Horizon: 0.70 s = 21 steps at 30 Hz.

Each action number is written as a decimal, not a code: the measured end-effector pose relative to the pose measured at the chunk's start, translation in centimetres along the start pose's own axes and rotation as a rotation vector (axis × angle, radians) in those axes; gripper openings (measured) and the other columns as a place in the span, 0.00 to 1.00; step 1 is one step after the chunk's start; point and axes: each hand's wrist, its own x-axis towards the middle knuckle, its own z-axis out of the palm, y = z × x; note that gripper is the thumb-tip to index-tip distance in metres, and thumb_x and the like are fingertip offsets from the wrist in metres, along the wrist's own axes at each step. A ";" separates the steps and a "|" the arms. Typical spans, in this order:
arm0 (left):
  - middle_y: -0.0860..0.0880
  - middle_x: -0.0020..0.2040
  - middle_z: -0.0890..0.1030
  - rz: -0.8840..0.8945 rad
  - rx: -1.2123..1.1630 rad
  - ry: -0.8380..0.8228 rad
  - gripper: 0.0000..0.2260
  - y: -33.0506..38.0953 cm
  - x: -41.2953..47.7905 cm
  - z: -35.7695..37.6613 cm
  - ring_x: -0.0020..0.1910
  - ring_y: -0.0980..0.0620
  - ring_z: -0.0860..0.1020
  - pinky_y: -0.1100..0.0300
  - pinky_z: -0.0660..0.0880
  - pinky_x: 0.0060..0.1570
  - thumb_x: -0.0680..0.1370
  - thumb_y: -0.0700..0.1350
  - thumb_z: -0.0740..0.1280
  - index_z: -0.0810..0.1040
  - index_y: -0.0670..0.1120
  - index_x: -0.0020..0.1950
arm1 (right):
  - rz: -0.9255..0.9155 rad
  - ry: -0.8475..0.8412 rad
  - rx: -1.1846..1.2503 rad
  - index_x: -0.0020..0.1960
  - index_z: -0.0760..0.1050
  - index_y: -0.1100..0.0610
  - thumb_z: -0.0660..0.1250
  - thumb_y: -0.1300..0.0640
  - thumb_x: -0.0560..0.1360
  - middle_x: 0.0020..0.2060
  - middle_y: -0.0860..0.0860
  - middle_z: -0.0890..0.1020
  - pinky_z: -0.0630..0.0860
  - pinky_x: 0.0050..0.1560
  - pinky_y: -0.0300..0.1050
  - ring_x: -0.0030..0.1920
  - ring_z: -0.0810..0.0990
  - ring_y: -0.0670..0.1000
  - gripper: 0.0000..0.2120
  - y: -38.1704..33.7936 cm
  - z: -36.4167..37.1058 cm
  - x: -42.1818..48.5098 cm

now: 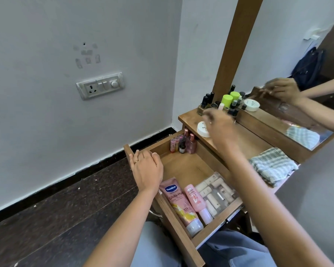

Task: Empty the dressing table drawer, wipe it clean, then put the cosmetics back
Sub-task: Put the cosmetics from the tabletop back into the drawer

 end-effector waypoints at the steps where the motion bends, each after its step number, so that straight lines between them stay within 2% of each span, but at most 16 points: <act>1: 0.43 0.58 0.82 0.003 0.000 0.001 0.20 0.0 0.0 0.0 0.69 0.46 0.70 0.49 0.52 0.75 0.81 0.48 0.51 0.80 0.41 0.56 | 0.039 0.085 -0.020 0.56 0.79 0.56 0.63 0.55 0.78 0.50 0.54 0.83 0.74 0.46 0.44 0.49 0.81 0.54 0.10 0.9 -1.6 1.2; 4: 0.43 0.58 0.82 0.014 0.006 0.000 0.19 -0.1 -0.1 0.1 0.69 0.45 0.71 0.49 0.53 0.75 0.82 0.47 0.52 0.80 0.41 0.55 | 0.157 0.183 -0.104 0.55 0.80 0.57 0.63 0.57 0.76 0.49 0.57 0.83 0.75 0.47 0.48 0.50 0.81 0.59 0.11 4.0 -4.6 4.4; 9: 0.43 0.58 0.82 0.017 -0.006 0.010 0.20 0.0 0.0 0.1 0.68 0.45 0.71 0.49 0.54 0.75 0.81 0.48 0.51 0.80 0.41 0.56 | 0.263 -0.019 -0.207 0.56 0.81 0.57 0.65 0.58 0.73 0.50 0.59 0.83 0.76 0.47 0.49 0.51 0.80 0.61 0.13 7.1 -4.8 7.8; 14: 0.44 0.59 0.81 0.017 0.005 0.002 0.21 -0.2 0.0 0.2 0.68 0.46 0.71 0.49 0.53 0.75 0.81 0.48 0.51 0.80 0.41 0.57 | 0.303 -0.163 -0.285 0.53 0.81 0.58 0.65 0.61 0.72 0.48 0.60 0.82 0.77 0.43 0.49 0.47 0.81 0.62 0.11 7.2 -3.5 9.2; 18: 0.44 0.58 0.82 0.013 0.002 0.010 0.23 -0.1 0.0 0.2 0.68 0.46 0.71 0.50 0.54 0.75 0.80 0.50 0.49 0.81 0.41 0.56 | 0.307 -0.167 -0.352 0.54 0.79 0.60 0.66 0.62 0.73 0.50 0.60 0.81 0.74 0.42 0.48 0.50 0.80 0.63 0.11 7.3 -2.5 9.6; 21: 0.44 0.58 0.82 0.006 -0.008 0.010 0.23 -0.1 0.0 0.2 0.68 0.46 0.71 0.49 0.54 0.75 0.80 0.50 0.49 0.81 0.42 0.56 | 0.285 -0.125 -0.401 0.55 0.77 0.61 0.66 0.63 0.73 0.51 0.62 0.80 0.76 0.45 0.52 0.52 0.79 0.64 0.11 7.3 -2.0 9.7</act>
